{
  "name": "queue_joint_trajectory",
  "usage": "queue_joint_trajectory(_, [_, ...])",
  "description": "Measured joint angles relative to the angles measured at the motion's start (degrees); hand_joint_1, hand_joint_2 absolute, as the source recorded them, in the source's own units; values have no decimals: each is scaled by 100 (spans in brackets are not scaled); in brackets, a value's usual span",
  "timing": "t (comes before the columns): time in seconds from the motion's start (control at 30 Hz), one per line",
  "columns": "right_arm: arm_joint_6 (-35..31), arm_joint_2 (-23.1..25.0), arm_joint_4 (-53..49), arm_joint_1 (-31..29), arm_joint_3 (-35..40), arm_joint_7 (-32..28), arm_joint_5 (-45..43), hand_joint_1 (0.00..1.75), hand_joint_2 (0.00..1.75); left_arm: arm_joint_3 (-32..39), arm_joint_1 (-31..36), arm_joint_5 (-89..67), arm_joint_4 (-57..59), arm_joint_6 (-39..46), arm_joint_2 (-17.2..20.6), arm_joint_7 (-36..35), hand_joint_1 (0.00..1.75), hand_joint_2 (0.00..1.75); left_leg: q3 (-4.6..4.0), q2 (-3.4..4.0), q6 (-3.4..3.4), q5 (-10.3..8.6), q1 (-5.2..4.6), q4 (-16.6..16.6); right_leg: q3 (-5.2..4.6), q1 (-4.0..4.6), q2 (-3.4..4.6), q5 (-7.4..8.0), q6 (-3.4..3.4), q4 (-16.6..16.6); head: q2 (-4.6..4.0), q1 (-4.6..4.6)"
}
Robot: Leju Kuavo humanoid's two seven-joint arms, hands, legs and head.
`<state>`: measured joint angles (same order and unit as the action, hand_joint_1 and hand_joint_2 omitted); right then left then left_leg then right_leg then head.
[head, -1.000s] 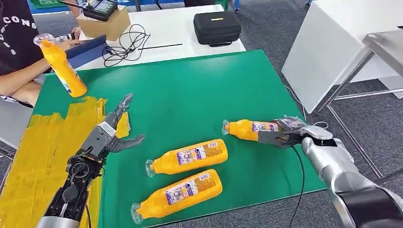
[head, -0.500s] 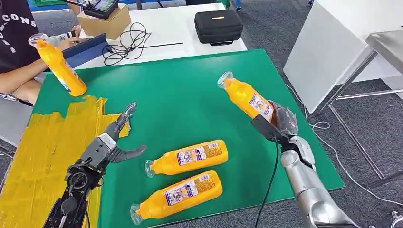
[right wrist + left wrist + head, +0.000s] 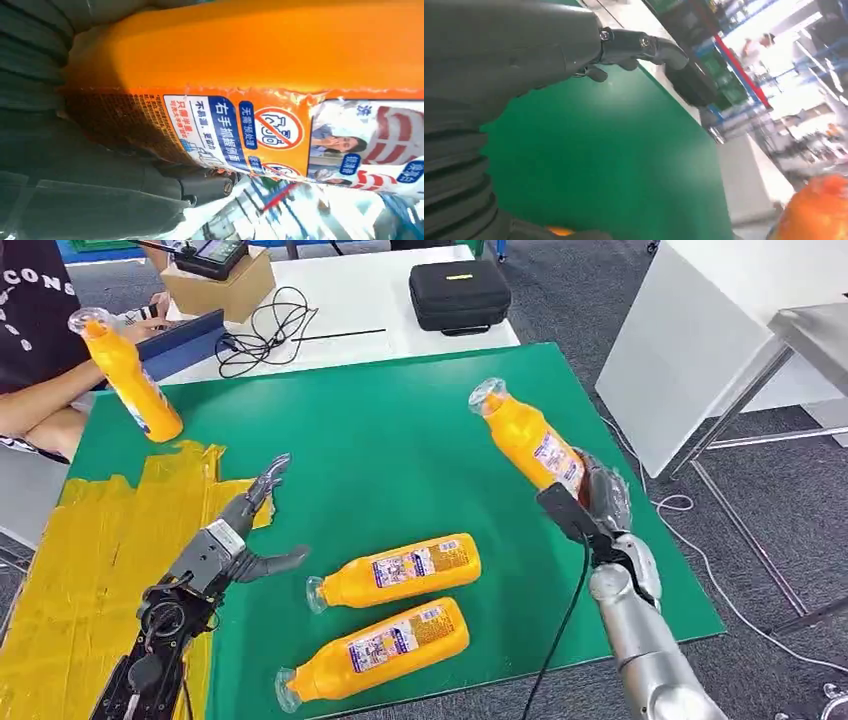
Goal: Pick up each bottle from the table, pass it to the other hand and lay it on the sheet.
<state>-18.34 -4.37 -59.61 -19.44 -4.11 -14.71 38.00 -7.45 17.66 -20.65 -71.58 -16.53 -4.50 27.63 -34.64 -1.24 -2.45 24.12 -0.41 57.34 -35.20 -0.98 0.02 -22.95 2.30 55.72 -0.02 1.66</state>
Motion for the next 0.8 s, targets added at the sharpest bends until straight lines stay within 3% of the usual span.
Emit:
queue_joint_trajectory(0.1, [-229,179,-271,141,-107,-317,-501,175,175,-112,33,173,-13,-223,0,13,0,175,0,0,0,0,-2,0,0,-1,0,0,0,0,0,-2])
queue_joint_trajectory(0.13, [-486,473,-615,316,-105,-731,-1176,175,175,-375,146,436,-61,-421,-52,-122,0,175,0,1,0,0,-2,1,0,-1,0,1,0,0,0,-2])
queue_joint_trajectory(0.2, [-546,685,-801,403,6,-1041,-1602,175,175,-618,255,859,-111,-566,-139,-360,0,175,0,3,0,0,-2,1,0,-1,0,1,0,0,0,-4])
queue_joint_trajectory(0.27, [32,1031,-1062,530,710,-1494,-2237,175,175,-1127,487,2174,-234,-533,-408,-911,0,175,2,6,0,0,0,1,0,0,2,1,0,1,0,-2])
queue_joint_trajectory(0.33, [490,1217,-1033,504,1585,-1608,-2572,175,175,-1683,672,2500,-286,-321,-483,-942,0,175,-1,5,0,0,0,-1,0,0,2,0,0,1,0,0])
queue_joint_trajectory(0.53, [687,1294,-848,391,2175,-1639,-2629,175,175,-1884,671,2605,-472,-247,-483,-898,0,175,-1,-1,0,0,0,0,-1,0,0,0,0,0,0,-2])
queue_joint_trajectory(0.8, [715,1307,-723,326,2352,-1641,-2637,175,175,-1936,670,2610,-527,-214,-479,-898,0,175,-2,2,0,0,-1,0,0,-1,1,0,0,1,0,0])
